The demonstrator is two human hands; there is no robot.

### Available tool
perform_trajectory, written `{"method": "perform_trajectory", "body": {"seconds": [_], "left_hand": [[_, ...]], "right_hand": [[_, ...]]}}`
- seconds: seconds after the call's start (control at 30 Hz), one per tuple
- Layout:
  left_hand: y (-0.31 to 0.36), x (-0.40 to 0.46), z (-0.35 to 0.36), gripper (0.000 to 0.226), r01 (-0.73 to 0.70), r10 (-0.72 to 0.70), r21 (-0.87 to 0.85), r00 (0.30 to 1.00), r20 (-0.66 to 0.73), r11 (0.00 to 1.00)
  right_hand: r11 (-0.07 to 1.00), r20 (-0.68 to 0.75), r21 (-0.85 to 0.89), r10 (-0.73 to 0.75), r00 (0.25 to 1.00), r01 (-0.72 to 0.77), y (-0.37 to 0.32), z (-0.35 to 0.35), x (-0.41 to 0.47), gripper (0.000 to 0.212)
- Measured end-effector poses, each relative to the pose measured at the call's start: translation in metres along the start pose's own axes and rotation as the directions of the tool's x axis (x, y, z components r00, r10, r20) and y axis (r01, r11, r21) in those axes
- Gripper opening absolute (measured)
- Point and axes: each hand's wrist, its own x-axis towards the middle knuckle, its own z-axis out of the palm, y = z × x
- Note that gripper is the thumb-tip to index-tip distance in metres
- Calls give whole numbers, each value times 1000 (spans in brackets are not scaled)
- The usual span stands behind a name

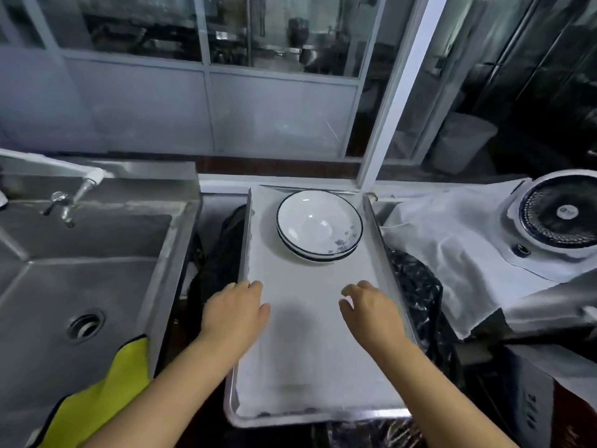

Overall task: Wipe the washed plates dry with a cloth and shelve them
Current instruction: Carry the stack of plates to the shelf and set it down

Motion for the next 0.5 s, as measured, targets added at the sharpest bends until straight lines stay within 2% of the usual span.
{"method": "perform_trajectory", "body": {"seconds": [0.17, 0.3, 0.43, 0.5], "left_hand": [[28, 97, 19, 40, 69, -69, -2, 997, 20, 998], [38, 158, 38, 44, 161, -160, -21, 987, 33, 987], [43, 208, 53, 44, 294, -289, -126, 956, 57, 948], [40, 231, 62, 42, 378, -363, -219, 925, 109, 899]], "right_hand": [[1000, -6, 16, 23, 1000, -23, 48, 4, 103, 31], [993, 14, 114, 23, 1000, -25, 73, 19, 169, 39], [982, 31, 181, 39, 999, -44, 84, 36, 219, 54], [971, 48, 231, 50, 998, -60, 87, 45, 240, 55]]}}
